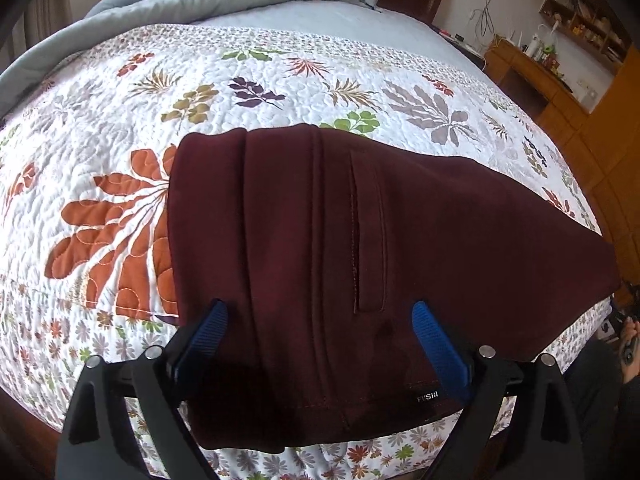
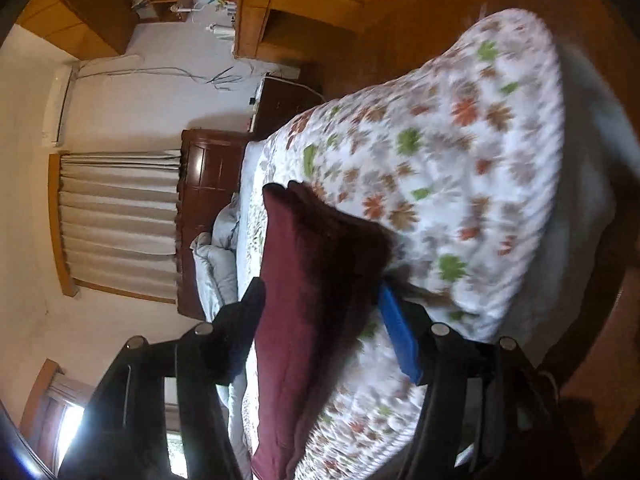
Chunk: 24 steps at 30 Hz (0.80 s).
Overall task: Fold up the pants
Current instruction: 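Grasp the leg hem end of the pants with the right gripper and lift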
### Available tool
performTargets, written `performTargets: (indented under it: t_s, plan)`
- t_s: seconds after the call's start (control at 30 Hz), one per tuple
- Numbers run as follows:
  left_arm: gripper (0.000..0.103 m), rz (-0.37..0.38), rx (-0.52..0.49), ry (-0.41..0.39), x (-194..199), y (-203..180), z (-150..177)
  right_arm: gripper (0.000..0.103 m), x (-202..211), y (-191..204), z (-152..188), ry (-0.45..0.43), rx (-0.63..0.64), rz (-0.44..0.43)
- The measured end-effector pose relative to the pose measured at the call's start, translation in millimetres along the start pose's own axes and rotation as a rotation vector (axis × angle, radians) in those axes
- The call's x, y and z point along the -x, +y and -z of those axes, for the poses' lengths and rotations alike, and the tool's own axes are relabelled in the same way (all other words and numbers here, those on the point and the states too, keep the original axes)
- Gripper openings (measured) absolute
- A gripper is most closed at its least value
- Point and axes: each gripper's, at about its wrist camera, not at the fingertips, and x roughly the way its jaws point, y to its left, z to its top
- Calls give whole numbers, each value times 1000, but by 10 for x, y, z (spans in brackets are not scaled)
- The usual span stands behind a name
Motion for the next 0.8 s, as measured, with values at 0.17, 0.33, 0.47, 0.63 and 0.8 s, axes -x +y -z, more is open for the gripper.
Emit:
performTargets:
  t_s: [0.17, 0.33, 0.47, 0.63, 0.8]
  plan:
    - [94, -19, -20, 7, -17, -40, 8, 59, -58, 159, -44, -1, 29, -75]
    - [95, -13, -12, 5, -12, -34, 10, 56, -170, 119, -11, 14, 24, -93]
    - [95, -13, -12, 7, -18, -31, 8, 49, -276, 108, -49, 10, 16, -102]
    - [95, -8, -8, 4, -14, -32, 13, 47, -328, 194, -64, 10, 34, -91]
    - [95, -8, -10, 4, -16, -40, 15, 22, -341, 265, -89, -4, 39, -51]
